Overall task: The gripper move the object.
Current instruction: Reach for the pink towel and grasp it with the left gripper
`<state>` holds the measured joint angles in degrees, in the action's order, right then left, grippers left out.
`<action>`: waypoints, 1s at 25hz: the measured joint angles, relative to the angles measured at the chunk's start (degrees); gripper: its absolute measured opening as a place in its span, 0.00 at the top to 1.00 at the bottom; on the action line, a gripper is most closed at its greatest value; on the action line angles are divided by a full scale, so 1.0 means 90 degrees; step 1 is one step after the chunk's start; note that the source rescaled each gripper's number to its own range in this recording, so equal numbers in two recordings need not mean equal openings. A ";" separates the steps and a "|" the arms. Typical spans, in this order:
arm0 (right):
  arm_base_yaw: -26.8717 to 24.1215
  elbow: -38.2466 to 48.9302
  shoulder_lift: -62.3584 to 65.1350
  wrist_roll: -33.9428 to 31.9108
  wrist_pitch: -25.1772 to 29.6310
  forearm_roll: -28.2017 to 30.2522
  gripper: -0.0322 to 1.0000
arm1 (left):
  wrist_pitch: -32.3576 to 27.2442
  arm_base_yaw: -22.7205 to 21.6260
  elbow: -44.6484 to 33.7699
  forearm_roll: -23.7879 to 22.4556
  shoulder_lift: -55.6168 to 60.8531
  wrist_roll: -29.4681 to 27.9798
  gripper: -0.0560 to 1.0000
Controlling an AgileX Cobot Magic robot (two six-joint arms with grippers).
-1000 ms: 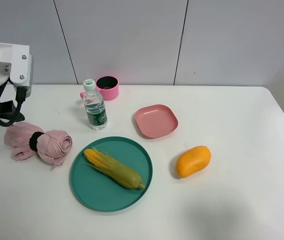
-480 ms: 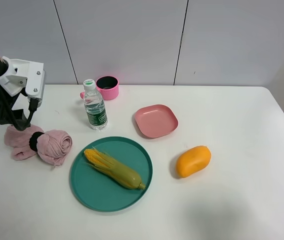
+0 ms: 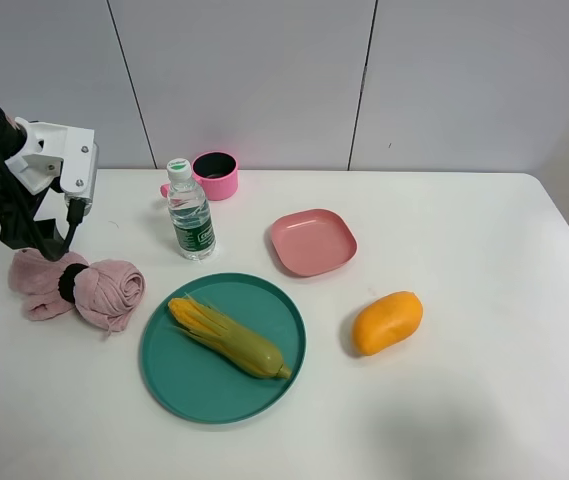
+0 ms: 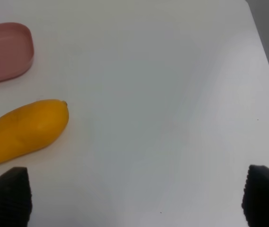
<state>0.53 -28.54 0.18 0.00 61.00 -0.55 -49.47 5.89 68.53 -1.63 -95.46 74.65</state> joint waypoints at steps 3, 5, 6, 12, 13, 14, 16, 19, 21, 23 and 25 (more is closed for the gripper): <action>0.0000 0.0000 0.0000 0.0000 0.0000 0.0000 0.00 | -0.0225 0.0000 0.0000 0.0181 0.0000 0.0000 0.16; 0.0000 0.0000 0.0000 0.0000 0.0000 0.0000 0.00 | -0.0364 0.0000 0.0000 0.0246 0.0000 0.0000 0.13; 0.0000 0.0000 0.0000 0.0000 0.0000 0.0000 0.00 | -0.0415 0.0000 0.0000 0.0259 0.0000 0.0000 0.11; 0.0000 0.0000 0.0000 0.0000 0.0000 0.0000 0.00 | -0.0479 0.0000 0.0000 0.0279 0.0000 0.0036 0.00; 0.0000 0.0000 0.0000 0.0000 0.0000 0.0000 0.00 | -0.0472 0.0000 0.0000 0.0258 -0.0016 0.0071 0.00; 0.0000 0.0000 0.0000 0.0000 0.0000 0.0000 0.00 | -0.0455 0.0000 0.0005 0.0225 -0.0038 0.0109 0.00; 0.0000 0.0000 0.0000 0.0000 0.0000 0.0000 0.00 | -0.0440 0.0000 0.0011 0.0112 -0.0135 0.0184 0.00; 0.0000 0.0000 0.0000 0.0000 0.0000 0.0000 0.00 | -0.0426 0.0000 0.0011 -0.0011 -0.0382 0.0334 0.00; 0.0000 0.0000 0.0000 0.0000 0.0000 0.0000 0.00 | -0.0418 0.0000 0.0017 -0.0037 -0.0534 0.0500 0.00; 0.0000 0.0000 0.0000 0.0000 0.0000 0.0000 0.00 | -0.0373 0.0000 0.0017 -0.0037 -0.0657 0.0615 0.00; 0.0000 0.0000 0.0000 0.0000 0.0000 0.0000 0.00 | -0.0258 0.0000 0.0031 -0.0037 -0.0800 0.0675 0.00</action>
<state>0.53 -28.54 0.18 0.00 61.00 -0.55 -51.79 5.89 68.81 -1.96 -102.66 80.73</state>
